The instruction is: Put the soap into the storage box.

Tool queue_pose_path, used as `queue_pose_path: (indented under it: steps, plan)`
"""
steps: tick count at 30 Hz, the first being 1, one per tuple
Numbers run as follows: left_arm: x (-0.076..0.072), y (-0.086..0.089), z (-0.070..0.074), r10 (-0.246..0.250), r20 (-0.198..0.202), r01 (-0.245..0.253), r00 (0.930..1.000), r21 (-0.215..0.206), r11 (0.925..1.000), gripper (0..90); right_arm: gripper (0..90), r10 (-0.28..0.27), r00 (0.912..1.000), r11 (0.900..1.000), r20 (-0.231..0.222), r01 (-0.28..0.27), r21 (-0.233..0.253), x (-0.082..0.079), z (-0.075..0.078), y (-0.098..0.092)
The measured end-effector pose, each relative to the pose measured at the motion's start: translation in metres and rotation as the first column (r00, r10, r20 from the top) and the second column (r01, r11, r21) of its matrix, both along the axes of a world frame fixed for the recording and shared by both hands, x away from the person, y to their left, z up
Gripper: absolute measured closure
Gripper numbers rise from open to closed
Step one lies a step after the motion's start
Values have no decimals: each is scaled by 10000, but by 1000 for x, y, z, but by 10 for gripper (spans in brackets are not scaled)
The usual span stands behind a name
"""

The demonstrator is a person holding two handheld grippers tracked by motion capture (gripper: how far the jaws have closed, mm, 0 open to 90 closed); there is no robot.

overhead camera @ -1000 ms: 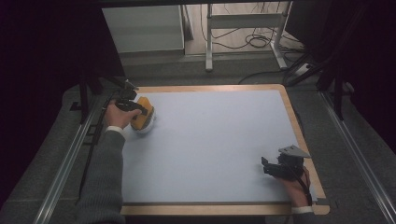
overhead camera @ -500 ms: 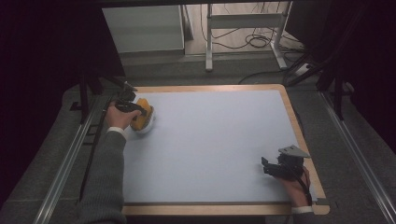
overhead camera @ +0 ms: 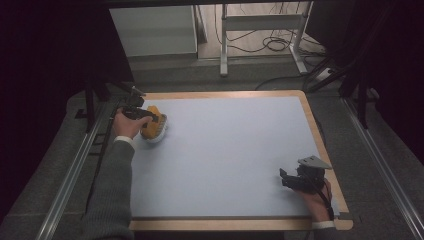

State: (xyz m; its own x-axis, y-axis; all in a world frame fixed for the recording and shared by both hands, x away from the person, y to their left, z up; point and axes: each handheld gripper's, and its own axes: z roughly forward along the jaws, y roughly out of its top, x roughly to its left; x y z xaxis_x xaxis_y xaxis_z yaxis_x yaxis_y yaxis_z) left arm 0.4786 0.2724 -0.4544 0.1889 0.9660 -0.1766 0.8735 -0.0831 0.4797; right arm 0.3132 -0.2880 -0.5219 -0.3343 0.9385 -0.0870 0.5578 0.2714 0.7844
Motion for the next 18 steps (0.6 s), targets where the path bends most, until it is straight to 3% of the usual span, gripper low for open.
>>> queue_pose_path:
  steps: [3, 6, 12, 16, 18]
  plan:
    - [-2, 2, 0, 2, -44, 0, 10000, 358, 9994, 305, 84, 23, 10000, 10000, -2, -23, -16, 0, 0, 1]
    - [-4, 6, 1, 17, -32, -16, 10000, 439, 9990, 263, 84, 28, 10000, 10000, -15, -28, -40, 0, 0, 1]
    - [-14, 15, 4, -5, 178, -2, 9998, 408, 9992, 243, 84, 50, 10000, 10000, -37, -50, -37, 0, -1, 2]
    - [-24, 18, 8, -95, 277, 76, 9996, 696, 9975, 249, 84, 77, 10000, 9999, -42, -78, -63, 0, -1, 2]
    - [-30, 19, 11, -135, 492, 106, 9987, 594, 9982, 252, 84, 54, 10000, 10000, -25, -54, -69, 0, -1, 2]
